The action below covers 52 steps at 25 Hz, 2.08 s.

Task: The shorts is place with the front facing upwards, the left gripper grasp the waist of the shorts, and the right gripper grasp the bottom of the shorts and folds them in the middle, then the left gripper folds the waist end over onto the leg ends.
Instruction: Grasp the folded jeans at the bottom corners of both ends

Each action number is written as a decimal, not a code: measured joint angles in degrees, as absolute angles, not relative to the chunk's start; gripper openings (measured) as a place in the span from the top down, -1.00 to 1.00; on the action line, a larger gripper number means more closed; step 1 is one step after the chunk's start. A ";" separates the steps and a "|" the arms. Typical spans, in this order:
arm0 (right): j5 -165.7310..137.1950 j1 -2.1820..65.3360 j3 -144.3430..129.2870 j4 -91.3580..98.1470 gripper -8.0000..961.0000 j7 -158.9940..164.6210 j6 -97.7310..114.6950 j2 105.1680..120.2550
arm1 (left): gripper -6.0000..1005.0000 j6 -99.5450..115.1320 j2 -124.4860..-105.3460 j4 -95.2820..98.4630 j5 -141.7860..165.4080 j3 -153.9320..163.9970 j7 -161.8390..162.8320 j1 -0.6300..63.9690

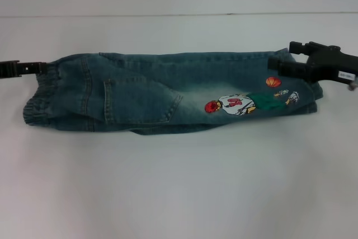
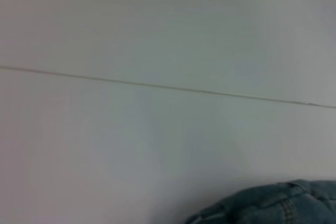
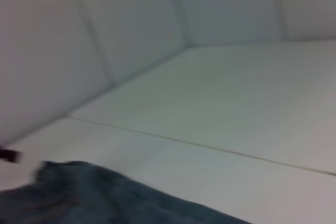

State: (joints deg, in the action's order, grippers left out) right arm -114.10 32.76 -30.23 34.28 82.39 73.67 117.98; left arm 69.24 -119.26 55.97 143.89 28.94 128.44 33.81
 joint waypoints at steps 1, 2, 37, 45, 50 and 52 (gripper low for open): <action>-113.99 32.31 -30.28 35.02 -0.83 82.36 77.04 117.63 | -0.75 70.04 -119.19 55.98 143.74 28.58 128.41 33.75; -114.07 31.87 -30.55 35.66 -0.85 82.25 81.22 117.11 | -0.76 70.54 -119.15 55.98 143.67 28.36 128.39 33.70; -120.59 29.52 -37.14 36.26 -0.85 74.26 99.90 115.56 | -0.75 80.02 -117.14 51.84 153.11 27.62 137.69 34.10; -120.59 29.53 -37.12 36.26 -0.85 74.26 99.46 115.71 | -0.74 79.43 -117.21 49.08 152.59 28.89 137.14 35.69; -120.58 29.53 -36.88 36.29 -0.85 74.26 99.28 115.63 | -0.46 78.38 -117.46 49.28 152.40 29.27 136.67 36.00; -120.58 29.53 -36.83 36.30 -0.84 74.26 99.10 115.63 | -0.30 77.76 -117.53 49.29 152.38 29.39 136.59 36.09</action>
